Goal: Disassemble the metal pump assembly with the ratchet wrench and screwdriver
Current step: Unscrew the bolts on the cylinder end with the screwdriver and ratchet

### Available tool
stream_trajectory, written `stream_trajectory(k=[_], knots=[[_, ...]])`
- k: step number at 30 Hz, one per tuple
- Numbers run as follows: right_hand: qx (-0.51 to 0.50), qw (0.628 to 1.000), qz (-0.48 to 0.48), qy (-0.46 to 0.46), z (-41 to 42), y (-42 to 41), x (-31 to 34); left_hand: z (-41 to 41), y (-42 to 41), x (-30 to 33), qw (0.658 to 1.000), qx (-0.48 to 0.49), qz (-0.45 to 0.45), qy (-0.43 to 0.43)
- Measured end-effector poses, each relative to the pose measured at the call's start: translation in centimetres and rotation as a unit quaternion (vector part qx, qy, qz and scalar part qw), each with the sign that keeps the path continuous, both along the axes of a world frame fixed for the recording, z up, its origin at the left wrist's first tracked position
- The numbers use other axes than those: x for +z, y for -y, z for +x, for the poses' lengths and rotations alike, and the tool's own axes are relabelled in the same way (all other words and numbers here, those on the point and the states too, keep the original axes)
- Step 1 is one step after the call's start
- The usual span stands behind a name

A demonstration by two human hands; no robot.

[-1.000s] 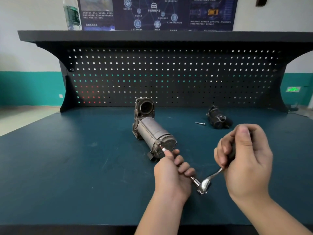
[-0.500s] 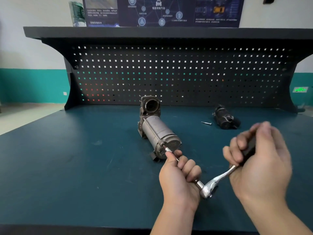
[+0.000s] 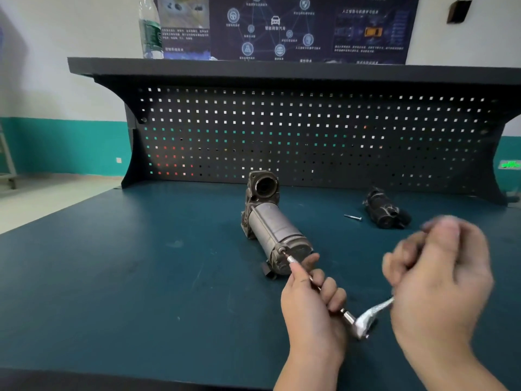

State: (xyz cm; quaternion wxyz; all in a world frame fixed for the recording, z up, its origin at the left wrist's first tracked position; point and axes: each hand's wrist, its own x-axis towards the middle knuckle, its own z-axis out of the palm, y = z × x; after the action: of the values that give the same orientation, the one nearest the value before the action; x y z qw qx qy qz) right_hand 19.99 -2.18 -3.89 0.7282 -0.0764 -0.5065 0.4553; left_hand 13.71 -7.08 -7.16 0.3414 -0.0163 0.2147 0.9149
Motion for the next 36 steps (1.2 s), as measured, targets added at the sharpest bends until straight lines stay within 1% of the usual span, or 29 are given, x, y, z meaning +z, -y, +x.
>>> stream_trajectory(k=[1, 2, 3, 5, 6, 8, 10, 11, 12, 13, 15, 17, 18, 20, 22, 23, 24, 25, 26, 27, 28, 29, 30, 31, 32, 33, 34, 35, 36], knots=[[-0.031, 0.992, 0.117, 0.042, -0.1, 0.8, 0.0, 0.1, -0.1, -0.1, 1.000, 0.008, -0.010, -0.009], [-0.066, 0.974, 0.202, 0.076, -0.2, 1.3, -0.3, 0.2, -0.1, -0.2, 1.000, 0.008, -0.014, -0.016], [-0.091, 0.961, 0.248, 0.087, -0.4, 1.9, -0.9, 0.2, -0.1, -0.4, 1.000, 0.005, -0.014, -0.021], [-0.099, 0.965, 0.236, 0.055, -0.5, 2.6, -1.6, 0.0, 0.0, -0.8, 1.000, -0.001, -0.015, -0.027], [-0.094, 0.977, 0.188, 0.029, -0.6, 2.5, -1.6, -0.1, 0.1, -0.9, 0.999, 0.000, -0.016, -0.029], [-0.074, 0.997, 0.006, 0.010, -0.7, 1.3, -1.0, -0.1, 0.1, -1.0, 1.000, 0.004, -0.009, -0.025], [-0.032, 0.978, -0.207, 0.021, -0.5, -0.8, -0.5, 0.1, 0.0, -0.8, 1.000, -0.003, 0.008, -0.015], [-0.012, 0.963, -0.270, 0.024, -0.5, -1.5, -0.5, 0.1, 0.0, -0.8, 1.000, -0.007, 0.004, -0.022], [-0.018, 0.960, -0.279, 0.031, -0.4, -1.8, -0.6, 0.0, 0.0, -1.0, 0.999, -0.012, -0.016, -0.042], [-0.046, 0.970, -0.236, 0.042, -0.4, -1.5, -0.5, -0.3, 0.1, -1.3, 0.996, -0.017, -0.051, -0.078], [-0.107, 0.990, -0.070, 0.050, -0.4, 0.0, -0.3, -1.1, 1.0, -2.1, 0.972, -0.037, -0.135, -0.189], [-0.158, 0.982, 0.080, 0.070, -0.4, 1.6, 0.0, -1.3, 2.3, -2.3, 0.935, -0.068, -0.186, -0.296], [-0.178, 0.971, 0.137, 0.086, -0.4, 2.2, 0.1, -1.4, 2.9, -2.3, 0.922, -0.092, -0.187, -0.325], [-0.210, 0.939, 0.237, 0.133, -0.3, 3.5, 0.5, -1.4, 3.7, -2.0, 0.916, -0.125, -0.178, -0.337], [-0.246, 0.891, 0.327, 0.199, 0.0, 4.5, 0.9, -1.5, 4.1, -1.7, 0.920, -0.148, -0.171, -0.319], [-0.250, 0.871, 0.354, 0.230, 0.3, 4.6, 1.0, -1.5, 4.2, -1.5, 0.924, -0.156, -0.163, -0.310], [-0.244, 0.864, 0.362, 0.252, 0.7, 4.4, 1.0, -1.6, 4.2, -1.5, 0.927, -0.159, -0.156, -0.302], [-0.232, 0.871, 0.342, 0.264, 1.2, 4.0, 0.9, -1.6, 4.3, -1.5, 0.930, -0.160, -0.152, -0.295], [-0.217, 0.894, 0.286, 0.268, 1.5, 3.2, 0.8, -1.7, 4.2, -1.6, 0.933, -0.158, -0.151, -0.285], [-0.191, 0.926, 0.191, 0.264, 1.7, 2.3, 0.6, -1.7, 4.2, -1.7, 0.937, -0.158, -0.151, -0.273], [-0.150, 0.953, 0.067, 0.255, 1.7, 1.3, 0.4, -1.7, 4.2, -1.7, 0.940, -0.160, -0.148, -0.262], [-0.093, 0.962, -0.070, 0.246, 1.8, 0.2, 0.2, -1.7, 4.2, -1.6, 0.943, -0.163, -0.143, -0.252], [-0.051, 0.952, -0.176, 0.244, 1.9, -0.7, -0.2, -1.7, 4.2, -1.6, 0.945, -0.165, -0.139, -0.245], [-0.040, 0.940, -0.221, 0.257, 2.0, -1.0, -0.5, -1.7, 4.2, -1.6, 0.948, -0.165, -0.136, -0.238], [-0.068, 0.940, -0.197, 0.270, 2.0, -1.0, -0.9, -1.8, 4.2, -1.7, 0.949, -0.165, -0.135, -0.231], [-0.121, 0.948, -0.112, 0.272, 2.0, -0.5, -1.1, -1.9, 4.1, -1.7, 0.950, -0.167, -0.133, -0.227], [-0.185, 0.948, 0.010, 0.260, 1.9, 0.5, -0.8, -1.9, 4.1, -1.8, 0.951, -0.169, -0.131, -0.225], [-0.230, 0.931, 0.136, 0.249, 1.9, 1.5, -0.6, -1.8, 4.0, -1.8, 0.951, -0.174, -0.127, -0.222], [-0.263, 0.902, 0.247, 0.238, 1.7, 2.5, -0.7, -1.8, 4.1, -1.7, 0.951, -0.178, -0.123, -0.220]])
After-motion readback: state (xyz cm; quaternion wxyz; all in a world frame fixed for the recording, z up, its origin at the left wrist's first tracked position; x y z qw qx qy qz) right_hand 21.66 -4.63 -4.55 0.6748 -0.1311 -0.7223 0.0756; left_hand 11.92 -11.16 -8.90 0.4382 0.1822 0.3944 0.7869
